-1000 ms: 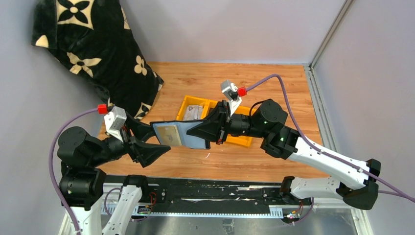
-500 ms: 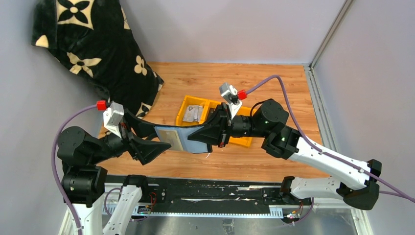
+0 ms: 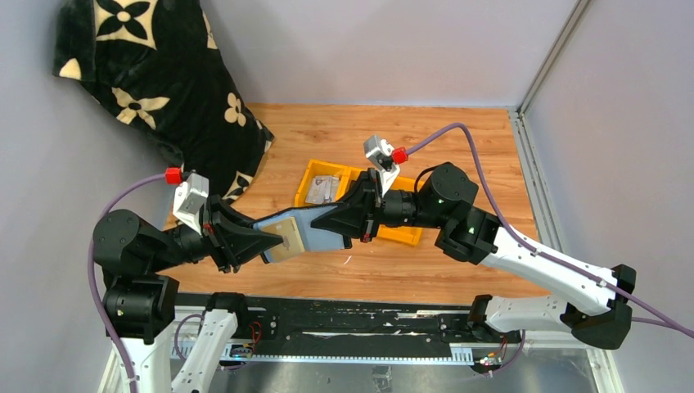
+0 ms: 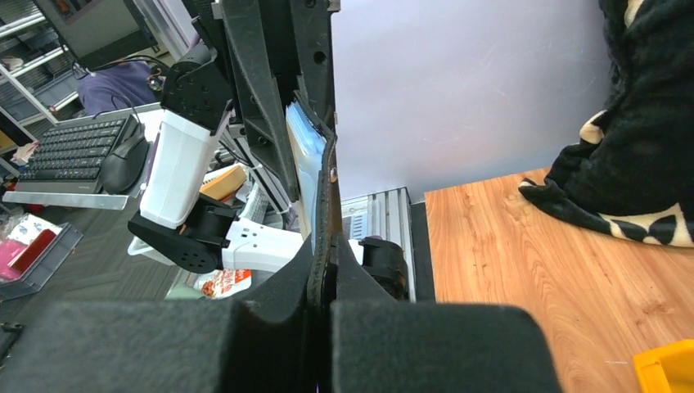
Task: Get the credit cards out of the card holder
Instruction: Remove the credit card from the card holder.
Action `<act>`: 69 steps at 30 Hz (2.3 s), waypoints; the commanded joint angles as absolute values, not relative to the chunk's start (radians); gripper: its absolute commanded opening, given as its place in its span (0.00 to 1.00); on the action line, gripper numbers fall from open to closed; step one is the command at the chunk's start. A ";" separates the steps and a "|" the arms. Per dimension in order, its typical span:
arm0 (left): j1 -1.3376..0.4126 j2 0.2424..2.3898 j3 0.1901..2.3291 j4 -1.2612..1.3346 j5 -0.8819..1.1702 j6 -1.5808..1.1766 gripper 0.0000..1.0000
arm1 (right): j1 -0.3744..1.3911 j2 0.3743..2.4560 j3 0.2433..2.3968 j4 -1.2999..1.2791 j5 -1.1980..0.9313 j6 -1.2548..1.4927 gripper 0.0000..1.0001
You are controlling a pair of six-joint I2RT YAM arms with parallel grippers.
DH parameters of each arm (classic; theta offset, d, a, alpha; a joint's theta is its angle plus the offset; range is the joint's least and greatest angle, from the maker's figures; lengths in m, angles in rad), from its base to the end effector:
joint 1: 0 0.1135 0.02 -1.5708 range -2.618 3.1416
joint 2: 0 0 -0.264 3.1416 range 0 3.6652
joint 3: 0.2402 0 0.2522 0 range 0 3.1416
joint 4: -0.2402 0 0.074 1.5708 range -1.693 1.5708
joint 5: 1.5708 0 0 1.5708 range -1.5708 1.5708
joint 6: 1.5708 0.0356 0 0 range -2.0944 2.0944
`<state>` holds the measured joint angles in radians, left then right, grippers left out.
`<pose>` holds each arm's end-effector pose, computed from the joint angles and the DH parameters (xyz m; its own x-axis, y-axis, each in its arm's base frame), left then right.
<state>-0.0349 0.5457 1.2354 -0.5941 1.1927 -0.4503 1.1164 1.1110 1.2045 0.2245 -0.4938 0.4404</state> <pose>0.0307 -0.0342 0.4610 -0.3221 -0.1495 -0.9348 0.8855 0.3016 -0.3534 0.0907 0.2241 0.4656 -0.2974 0.2464 -0.9224 -0.9529 -0.1361 0.2709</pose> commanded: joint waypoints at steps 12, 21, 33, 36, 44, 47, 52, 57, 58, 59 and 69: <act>-0.034 0.575 1.233 -0.702 1.102 -0.434 0.00 | 0.966 1.066 1.250 0.121 -0.416 0.500 0.56; -0.034 0.690 1.254 -0.946 0.862 -0.286 0.00 | 0.895 1.060 1.260 0.141 -0.549 0.620 0.71; -0.035 0.718 1.270 -0.952 1.033 -0.256 0.00 | 0.922 1.284 1.223 0.332 -0.859 0.758 0.66; -0.035 0.725 1.279 -0.949 1.091 -0.255 0.00 | 0.922 1.315 1.212 0.360 -0.876 0.781 0.62; -0.034 0.715 1.239 -0.853 1.151 -0.333 0.00 | 0.940 1.362 1.189 0.419 -0.880 0.810 0.56; -0.034 0.695 1.214 -0.770 1.149 -0.404 0.00 | 0.951 1.376 1.186 0.422 -0.870 0.810 0.54; -0.034 0.643 1.142 -0.624 1.115 -0.536 0.00 | 0.965 1.400 1.200 0.446 -0.865 0.820 0.46; -0.034 0.644 1.118 -0.611 1.129 -0.569 0.07 | 0.968 1.431 1.217 0.461 -0.857 0.832 0.29; -0.035 0.645 1.114 -0.604 1.142 -0.577 0.10 | 0.968 1.437 1.220 0.464 -0.856 0.836 0.25; -0.034 0.647 1.113 -0.596 1.156 -0.585 0.12 | 0.967 1.442 1.222 0.469 -0.855 0.841 0.21; -0.034 0.652 1.075 -0.511 1.246 -0.671 0.37 | 0.966 1.434 1.198 0.525 -0.871 0.872 0.02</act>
